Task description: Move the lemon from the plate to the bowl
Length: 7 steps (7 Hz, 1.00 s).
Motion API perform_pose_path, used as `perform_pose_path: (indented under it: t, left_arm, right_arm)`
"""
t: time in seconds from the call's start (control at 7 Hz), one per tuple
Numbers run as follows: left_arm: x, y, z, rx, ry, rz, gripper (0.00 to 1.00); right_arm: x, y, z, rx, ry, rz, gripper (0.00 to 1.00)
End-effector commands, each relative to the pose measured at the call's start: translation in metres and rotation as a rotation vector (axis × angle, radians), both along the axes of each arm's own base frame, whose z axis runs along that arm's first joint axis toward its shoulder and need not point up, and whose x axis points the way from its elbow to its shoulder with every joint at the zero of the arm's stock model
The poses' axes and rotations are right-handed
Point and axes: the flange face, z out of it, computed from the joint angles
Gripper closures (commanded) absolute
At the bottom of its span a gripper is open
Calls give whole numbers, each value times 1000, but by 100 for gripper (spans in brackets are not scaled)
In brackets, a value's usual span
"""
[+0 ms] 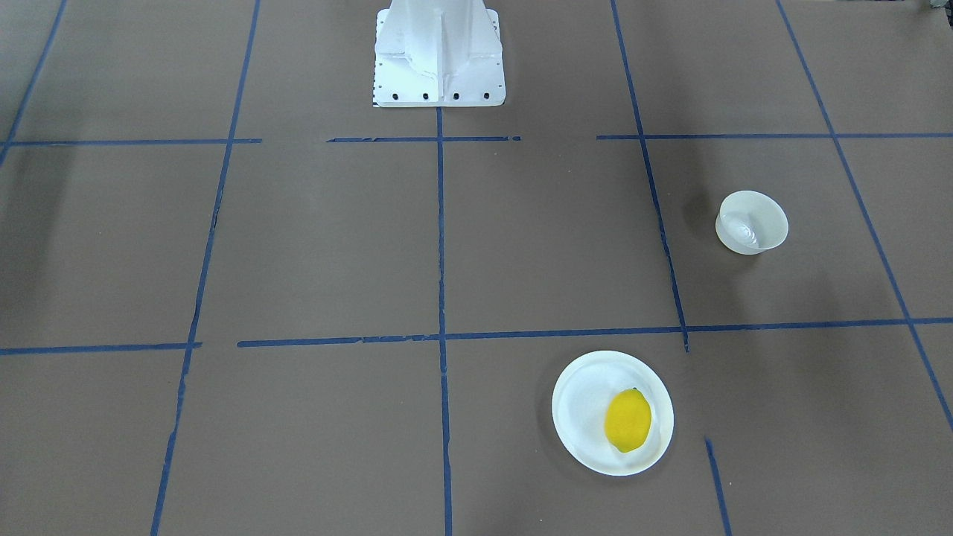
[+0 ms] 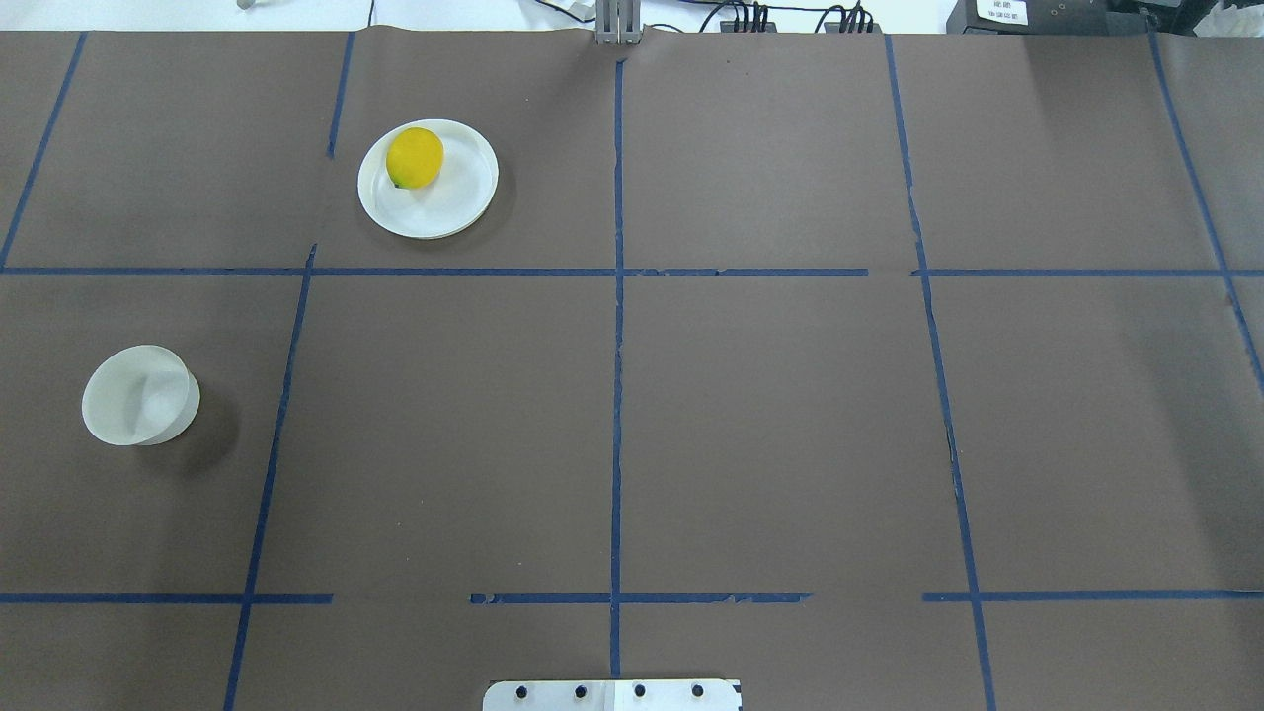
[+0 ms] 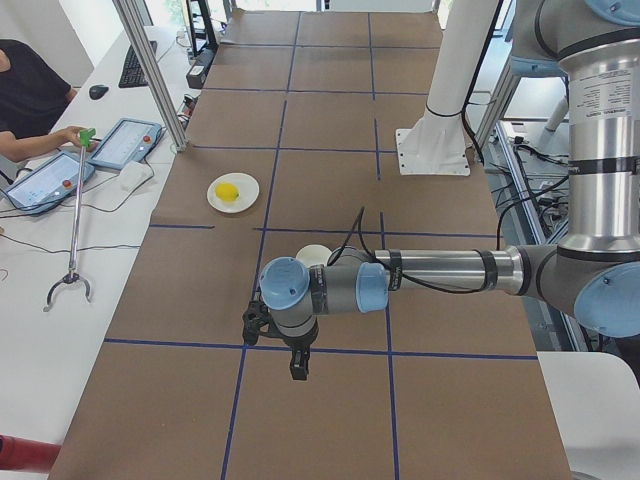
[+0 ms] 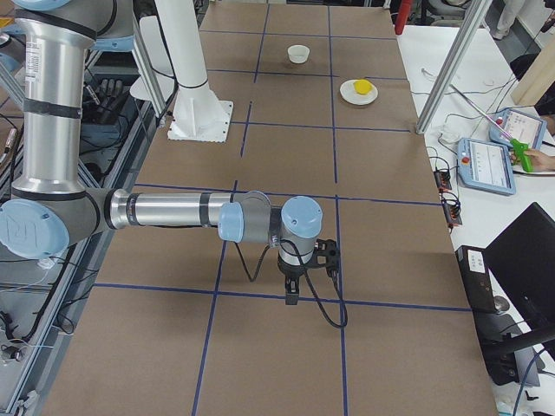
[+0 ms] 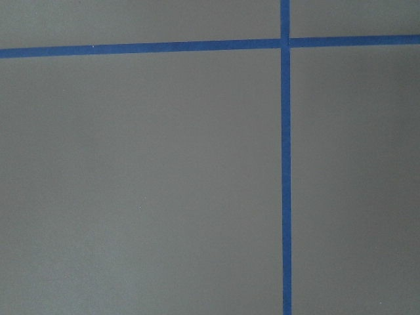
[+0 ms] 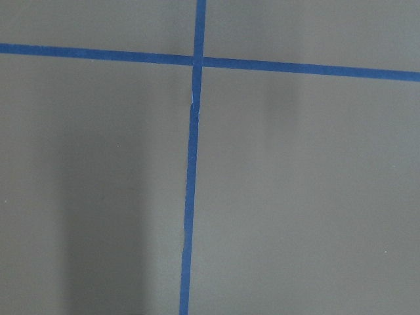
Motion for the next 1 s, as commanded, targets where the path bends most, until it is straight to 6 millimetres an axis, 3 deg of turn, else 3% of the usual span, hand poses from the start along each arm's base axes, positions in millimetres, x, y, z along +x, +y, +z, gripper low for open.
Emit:
perform_pose_path:
  t: [0.0,0.14,0.29,0.57,0.71,0.86]
  left_arm:
    - [-1,-5,-5,28,-6,2,0]
    - [0,-13,-13,65,-6,-5,0]
    - [-1,-44,-41,118,-9,-7,0]
    - [1,-80,-96,234,-1,-3,0]
    - [16,-106,-129,299,1,26,0]
    - [90,-136,-172,364,23,147,0]
  right_arm:
    - [0,0,0,0,0,0,0]
    - [0,0,0,0,0,0,0]
    - [0,0,0,0,0,0,0]
    - [0,0,0,0,0,0,0]
    - [0,0,0,0,0,0,0]
    - [0,0,0,0,0,0,0]
